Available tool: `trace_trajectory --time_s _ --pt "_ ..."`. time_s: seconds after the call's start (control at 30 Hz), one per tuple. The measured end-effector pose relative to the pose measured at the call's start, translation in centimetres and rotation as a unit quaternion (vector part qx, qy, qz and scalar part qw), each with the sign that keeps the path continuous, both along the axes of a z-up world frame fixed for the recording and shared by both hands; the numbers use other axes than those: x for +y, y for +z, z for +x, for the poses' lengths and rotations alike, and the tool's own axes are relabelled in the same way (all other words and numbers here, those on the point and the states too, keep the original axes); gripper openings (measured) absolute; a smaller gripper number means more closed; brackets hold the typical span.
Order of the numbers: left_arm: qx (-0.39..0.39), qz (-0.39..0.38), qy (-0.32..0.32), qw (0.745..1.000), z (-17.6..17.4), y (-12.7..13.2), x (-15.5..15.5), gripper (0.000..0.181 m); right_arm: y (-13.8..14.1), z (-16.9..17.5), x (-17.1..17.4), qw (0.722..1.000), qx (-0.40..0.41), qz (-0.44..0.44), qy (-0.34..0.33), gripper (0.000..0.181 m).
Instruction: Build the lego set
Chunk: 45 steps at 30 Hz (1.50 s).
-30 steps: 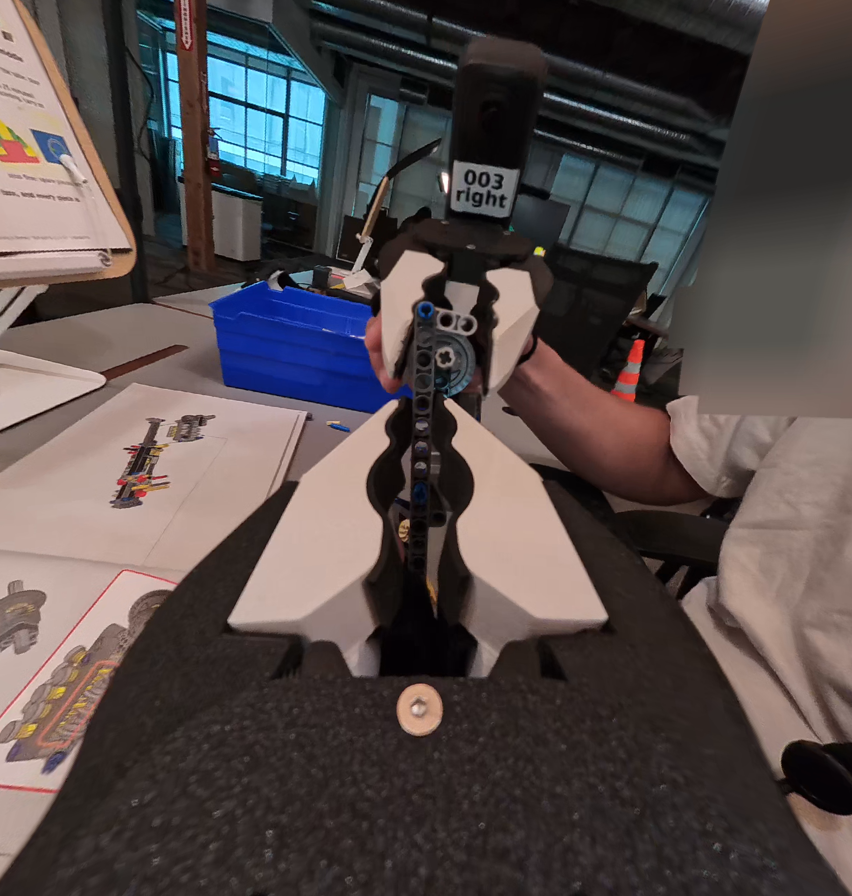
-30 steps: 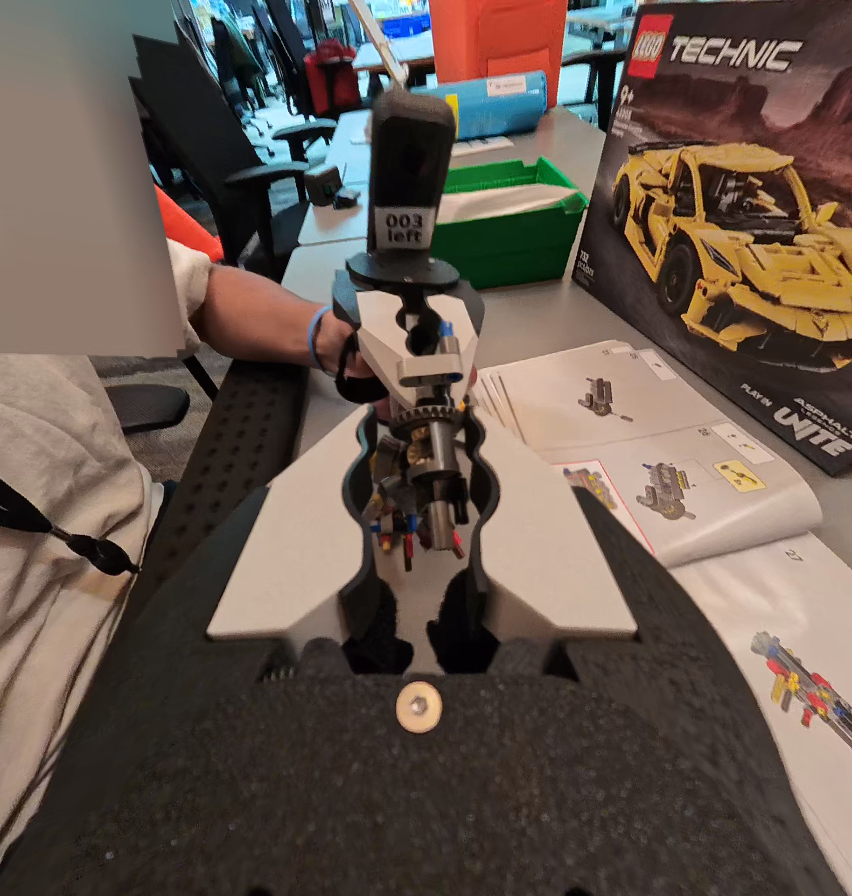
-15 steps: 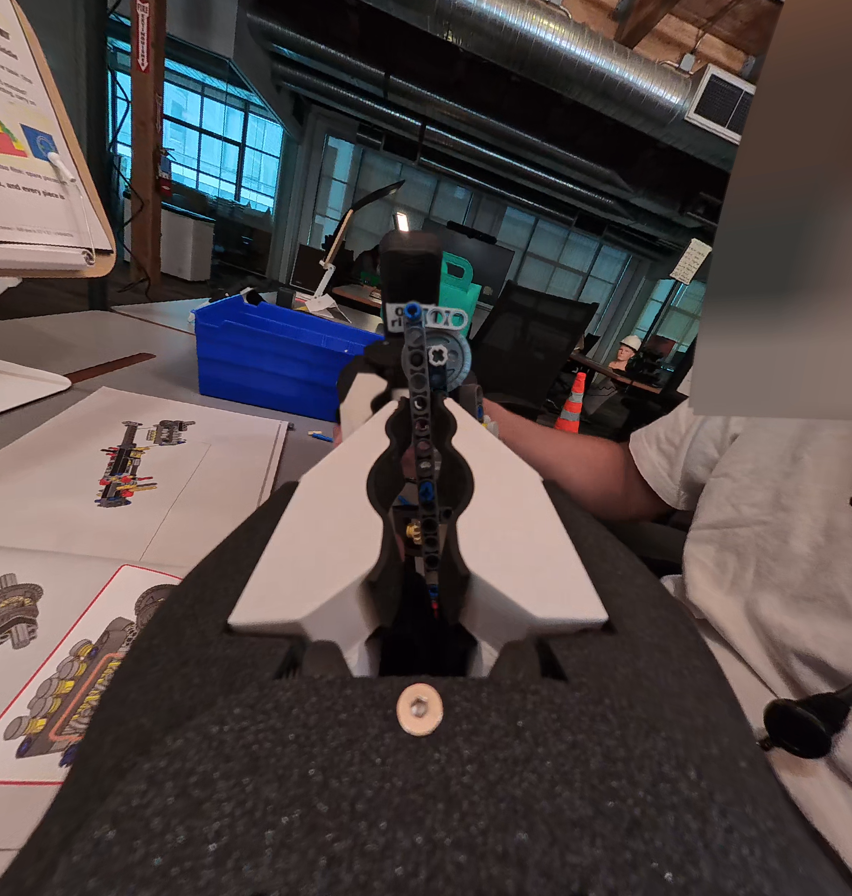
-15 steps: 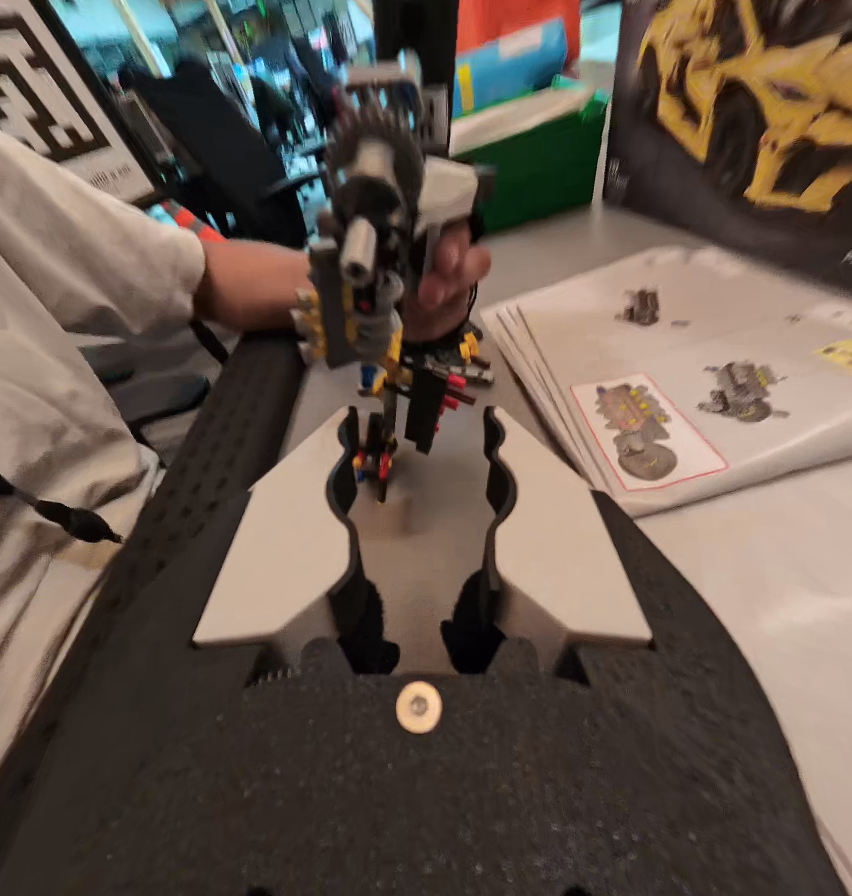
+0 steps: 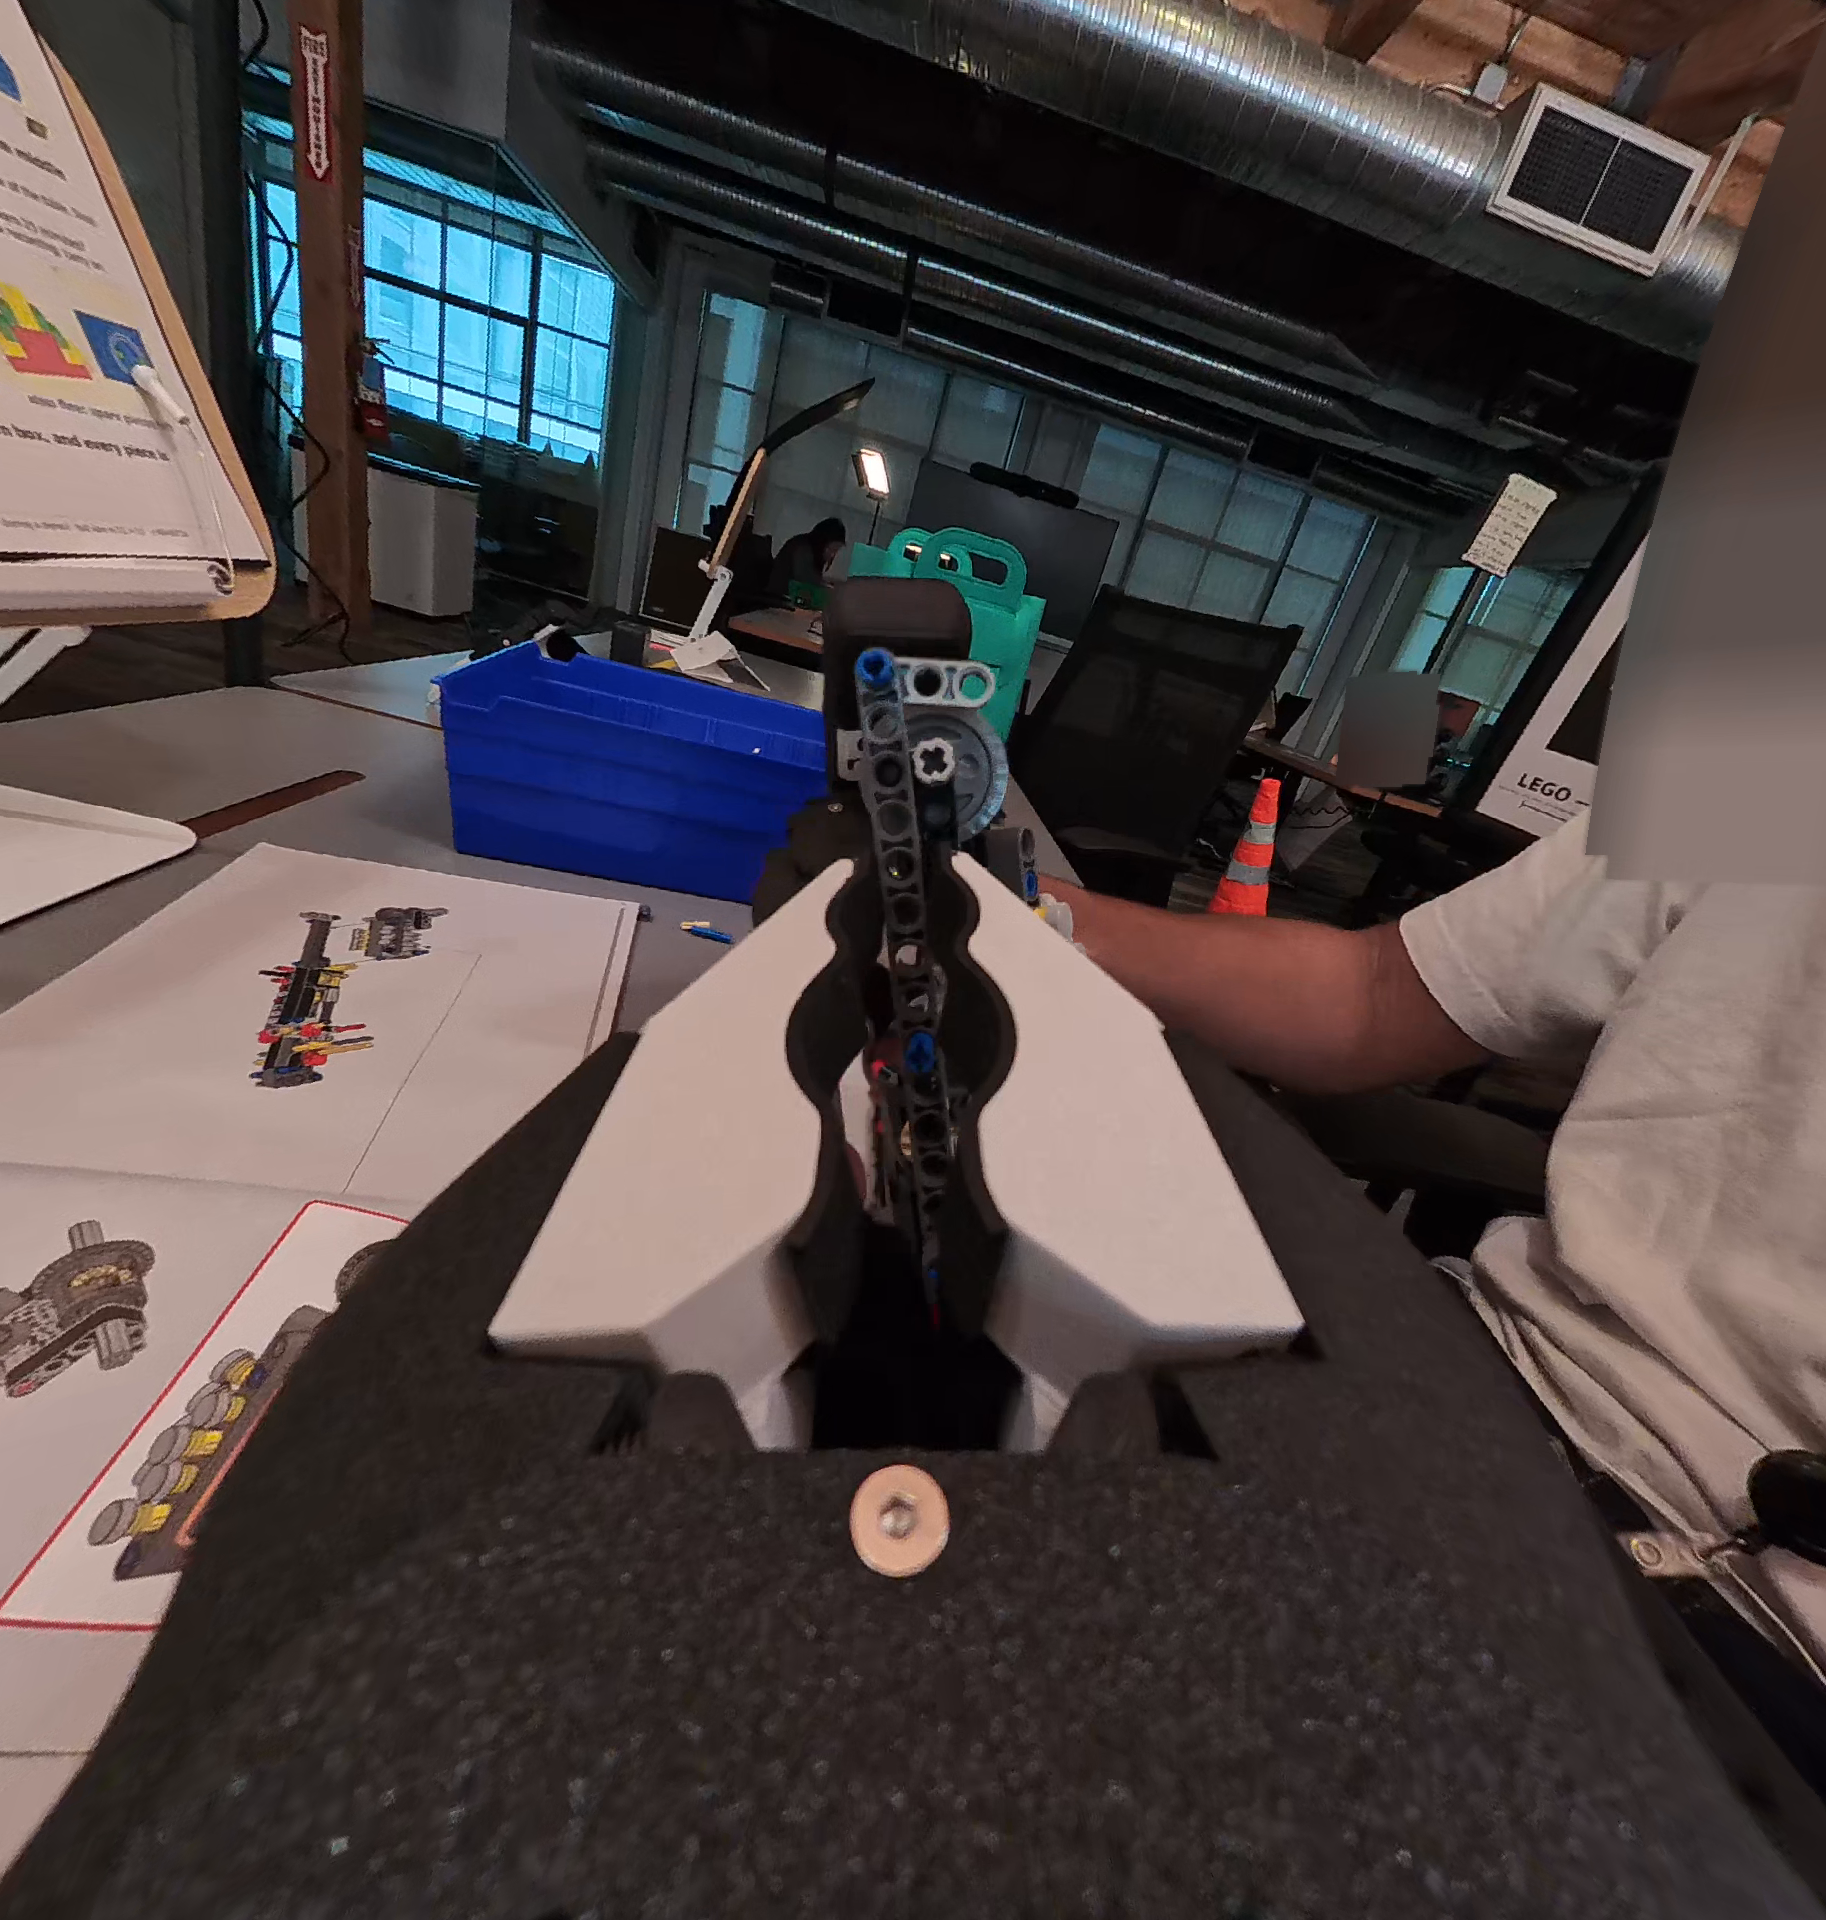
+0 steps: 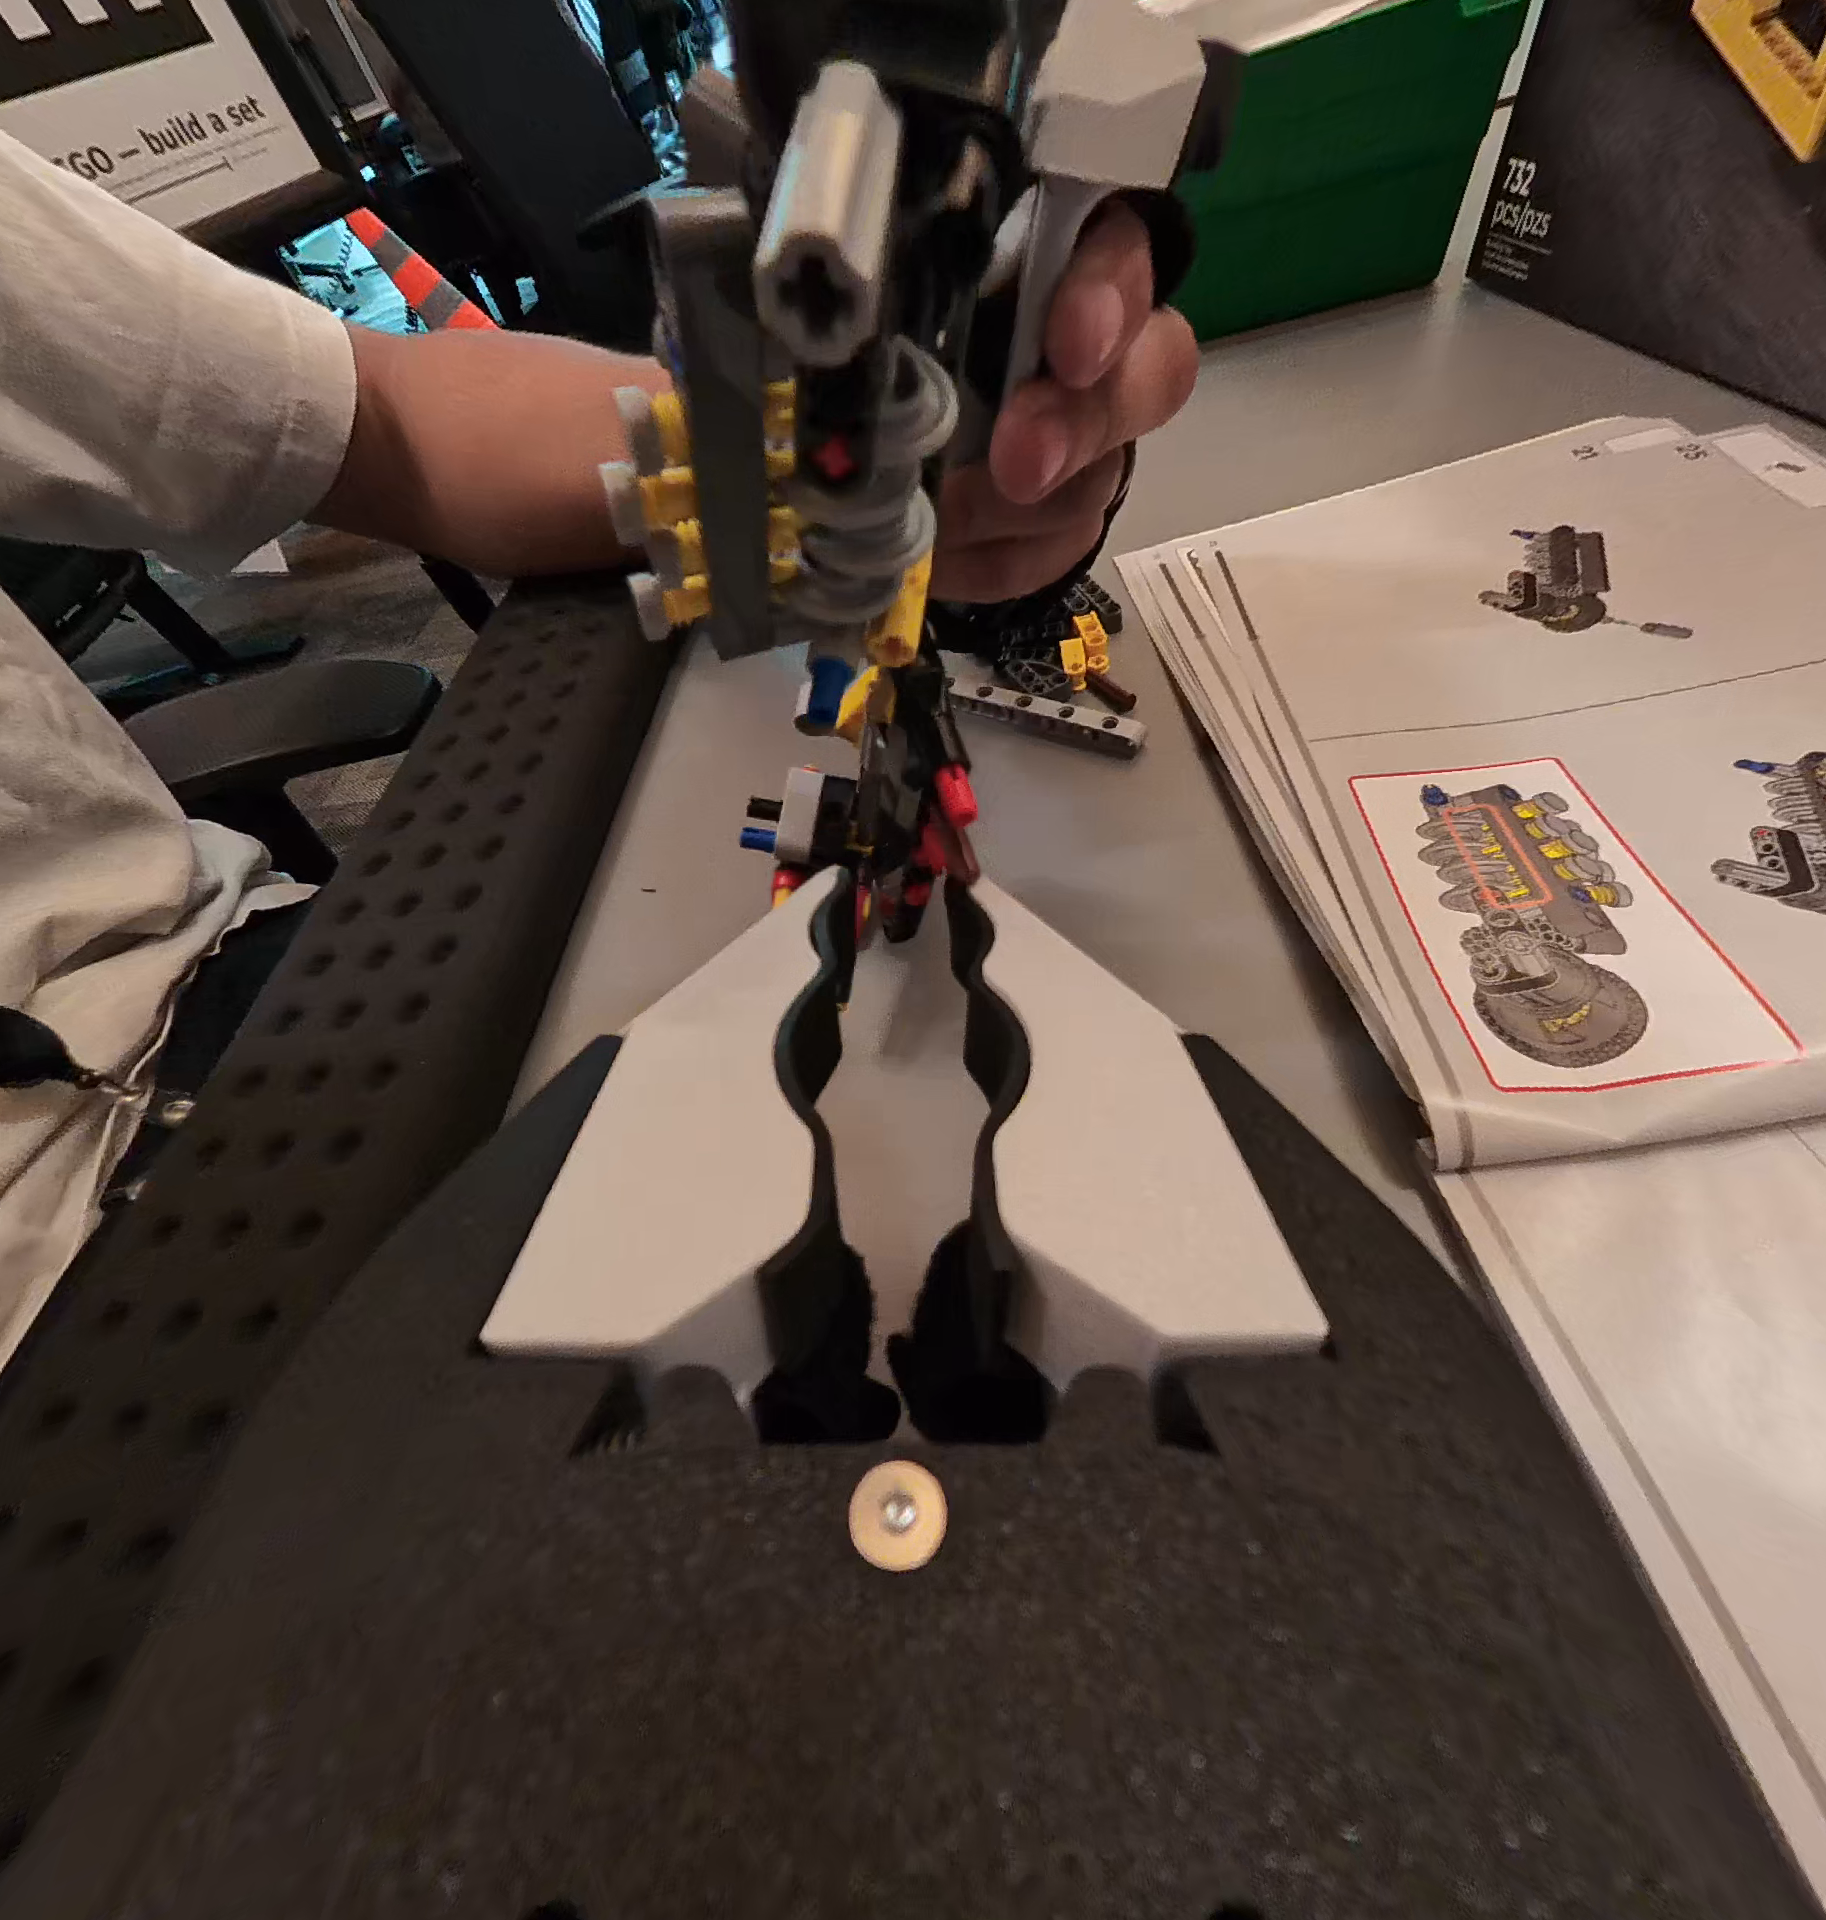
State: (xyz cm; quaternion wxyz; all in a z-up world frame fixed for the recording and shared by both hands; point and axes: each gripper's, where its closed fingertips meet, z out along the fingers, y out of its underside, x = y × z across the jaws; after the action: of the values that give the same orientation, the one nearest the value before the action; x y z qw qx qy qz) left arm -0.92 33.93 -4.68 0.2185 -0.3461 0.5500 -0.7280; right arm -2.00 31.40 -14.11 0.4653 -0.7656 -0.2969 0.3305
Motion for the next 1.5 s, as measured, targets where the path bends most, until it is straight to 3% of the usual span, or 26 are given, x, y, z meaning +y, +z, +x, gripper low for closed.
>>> trace_trajectory --time_s 0.13,0.33,0.57,0.63,0.77,0.93,1.07,1.27,1.5 --pt "0.001 0.004 0.004 1.0 0.0 -0.1 0.2 0.006 0.0 -0.1 0.1 1.0 0.013 -0.009 0.003 0.022" --pt "0.006 -0.009 0.014 1.0 0.3 -0.4 1.3 0.007 1.1 -1.0 -1.3 0.997 0.056 -0.003 0.045 0.012" --pt "0.007 -0.008 0.007 1.0 0.2 -0.3 1.2 0.007 1.1 1.5 -1.3 1.0 0.018 -0.017 0.008 0.03" --pt "0.006 -0.006 0.007 1.0 0.2 -0.3 1.0 0.007 3.1 3.6 -0.9 0.999 0.03 -0.004 -0.04 0.032" --pt "0.0 0.006 0.007 1.0 0.1 -0.1 0.4 0.007 10.2 5.4 0.2 0.98 0.113 0.119 -0.117 0.032" --pt "-0.011 0.011 0.006 1.0 0.0 0.1 -0.2 0.007 8.8 3.8 0.8 0.983 0.084 0.114 -0.113 0.041" --pt "-0.007 0.012 0.01 1.0 0.1 0.0 0.0 0.007 9.9 2.6 0.9 0.975 0.171 0.115 -0.084 0.036" --pt "0.002 0.016 0.014 1.0 0.3 0.2 -0.5 0.007 10.7 1.8 1.6 0.966 0.216 0.117 -0.087 0.022" --pt "-0.004 0.056 0.04 0.998 0.3 0.6 -0.6 0.007 10.7 1.4 1.2 0.974 0.192 0.088 -0.079 0.021"
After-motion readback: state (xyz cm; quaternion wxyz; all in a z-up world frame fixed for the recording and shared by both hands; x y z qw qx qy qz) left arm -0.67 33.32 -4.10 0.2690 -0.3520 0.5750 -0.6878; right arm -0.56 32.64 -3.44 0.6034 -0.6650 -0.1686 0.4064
